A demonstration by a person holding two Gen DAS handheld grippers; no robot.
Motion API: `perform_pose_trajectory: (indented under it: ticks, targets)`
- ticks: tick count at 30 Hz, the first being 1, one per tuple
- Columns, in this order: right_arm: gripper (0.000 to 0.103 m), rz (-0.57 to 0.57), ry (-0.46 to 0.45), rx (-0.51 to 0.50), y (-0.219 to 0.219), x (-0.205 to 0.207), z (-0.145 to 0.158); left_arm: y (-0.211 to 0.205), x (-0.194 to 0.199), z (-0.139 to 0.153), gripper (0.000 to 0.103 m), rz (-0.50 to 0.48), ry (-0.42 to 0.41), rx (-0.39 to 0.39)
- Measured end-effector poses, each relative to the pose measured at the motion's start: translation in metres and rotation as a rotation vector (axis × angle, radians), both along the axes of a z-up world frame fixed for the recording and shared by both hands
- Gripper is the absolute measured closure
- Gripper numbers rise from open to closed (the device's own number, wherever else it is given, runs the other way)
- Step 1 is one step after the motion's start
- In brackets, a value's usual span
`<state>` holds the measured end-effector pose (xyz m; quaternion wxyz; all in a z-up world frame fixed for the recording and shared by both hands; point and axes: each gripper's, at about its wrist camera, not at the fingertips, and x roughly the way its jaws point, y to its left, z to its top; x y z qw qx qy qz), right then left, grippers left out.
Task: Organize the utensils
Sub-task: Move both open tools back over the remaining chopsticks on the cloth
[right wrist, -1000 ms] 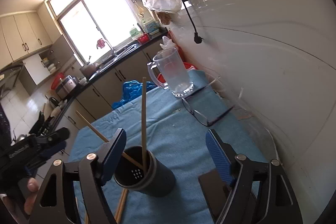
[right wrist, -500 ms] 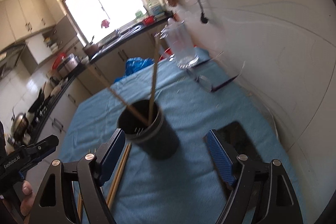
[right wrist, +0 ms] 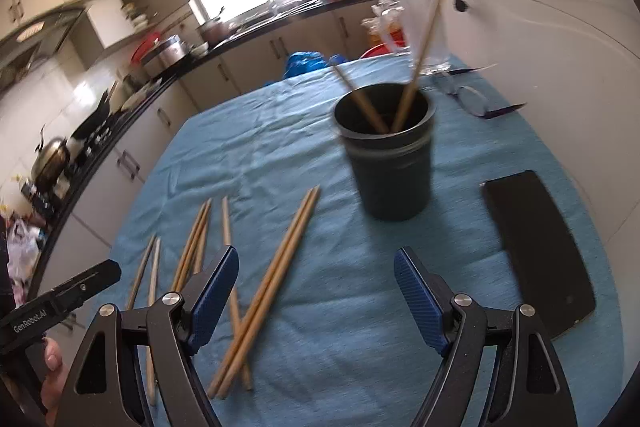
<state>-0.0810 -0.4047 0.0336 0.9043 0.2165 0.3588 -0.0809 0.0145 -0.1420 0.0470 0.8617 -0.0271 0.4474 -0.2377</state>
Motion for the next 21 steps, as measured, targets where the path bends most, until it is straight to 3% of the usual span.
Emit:
perform_pose_trajectory:
  ticks: [6, 13, 21]
  targets:
    - [0.019, 0.066, 0.025, -0.017, 0.026, 0.007, -0.006, 0.020, -0.001, -0.014, 0.044, 0.035, 0.028, 0.004]
    - [0.019, 0.070, 0.033, -0.010, 0.029, 0.009, -0.008, 0.036, 0.004, -0.019, 0.044, 0.066, 0.046, -0.009]
    - [0.037, 0.108, 0.040, 0.010, 0.034, 0.013, -0.008, 0.067, 0.018, -0.031, 0.044, 0.144, 0.102, -0.028]
